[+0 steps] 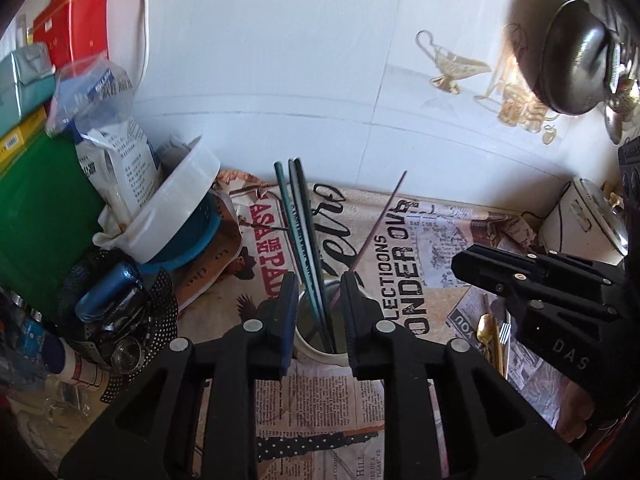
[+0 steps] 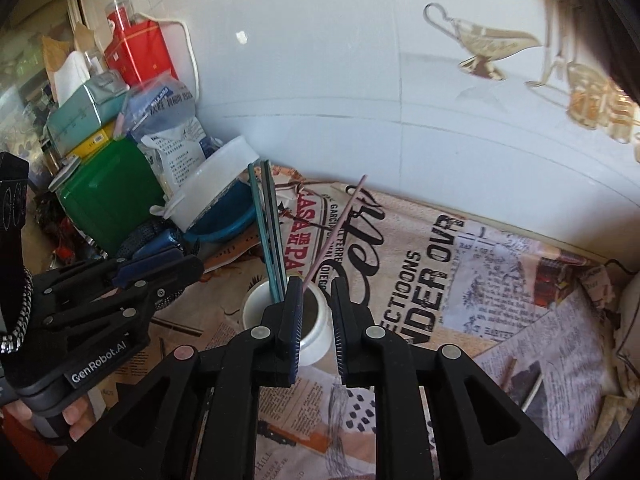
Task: Organize utensils
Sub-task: 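Lower both chopsticks into the white cup and open both tools, then move both open tools back down to the utensil pile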
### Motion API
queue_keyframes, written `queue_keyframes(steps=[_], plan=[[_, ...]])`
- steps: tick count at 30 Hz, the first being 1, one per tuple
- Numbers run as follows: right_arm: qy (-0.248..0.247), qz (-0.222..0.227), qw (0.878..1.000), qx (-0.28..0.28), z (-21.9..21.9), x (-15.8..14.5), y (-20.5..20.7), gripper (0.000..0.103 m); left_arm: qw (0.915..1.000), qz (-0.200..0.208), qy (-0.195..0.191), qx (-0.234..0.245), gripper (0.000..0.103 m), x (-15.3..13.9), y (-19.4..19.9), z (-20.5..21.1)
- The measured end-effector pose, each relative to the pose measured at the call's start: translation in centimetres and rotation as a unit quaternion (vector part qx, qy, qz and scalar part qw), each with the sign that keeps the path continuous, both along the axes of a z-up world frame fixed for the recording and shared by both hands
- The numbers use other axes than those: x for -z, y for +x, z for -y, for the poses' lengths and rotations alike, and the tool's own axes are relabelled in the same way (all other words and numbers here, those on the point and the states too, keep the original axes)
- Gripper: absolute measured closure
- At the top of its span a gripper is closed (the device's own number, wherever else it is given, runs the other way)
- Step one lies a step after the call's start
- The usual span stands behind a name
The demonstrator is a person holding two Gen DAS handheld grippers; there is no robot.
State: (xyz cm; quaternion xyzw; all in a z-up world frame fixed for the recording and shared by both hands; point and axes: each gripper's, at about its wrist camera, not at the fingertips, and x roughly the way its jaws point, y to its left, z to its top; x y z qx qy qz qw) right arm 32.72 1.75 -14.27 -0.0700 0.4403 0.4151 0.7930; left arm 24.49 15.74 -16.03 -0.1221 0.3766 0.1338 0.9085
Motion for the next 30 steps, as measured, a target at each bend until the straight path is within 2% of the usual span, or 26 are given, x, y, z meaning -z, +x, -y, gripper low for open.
queue_keyframes(steps=[5, 9, 11, 15, 18, 22, 24, 30], plan=[[0.011, 0.018, 0.999, 0.031, 3.0, -1.8, -0.6, 0.084, 0.9995, 0.021, 0.019, 0.015, 0.075, -2.0, -1.0, 2.1], [0.011, 0.030, 0.998, 0.057, 5.5, -2.6, -0.7, 0.079, 0.9983, 0.032, 0.034, 0.036, 0.066, -3.0, -1.2, 4.2], [0.006, 0.038, 0.996, 0.076, 7.0, -2.9, -0.7, 0.077, 0.9974, 0.036, 0.039, 0.050, 0.062, -3.3, -1.1, 5.2], [-0.005, 0.040, 0.992, 0.118, 10.2, -2.9, -0.5, 0.065, 0.9952, 0.039, 0.040, 0.081, 0.057, -3.5, -0.6, 7.6], [-0.019, 0.034, 0.989, 0.145, 12.6, -2.4, -0.3, 0.064, 0.9929, 0.039, 0.035, 0.107, 0.051, -3.3, 0.0, 9.6], [-0.044, 0.019, 0.981, 0.188, 16.1, -1.1, 0.0, 0.064, 0.9893, 0.032, 0.029, 0.140, 0.044, -2.1, 1.4, 12.2], [-0.055, 0.009, 0.977, 0.206, 17.7, -0.3, 0.1, 0.064, 0.9879, 0.021, 0.021, 0.152, 0.044, -1.1, 2.4, 13.3], [-0.090, -0.021, 0.964, 0.248, 21.9, 2.5, 0.4, 0.064, 0.9826, -0.037, -0.001, 0.182, 0.044, 3.7, 5.6, 16.6]])
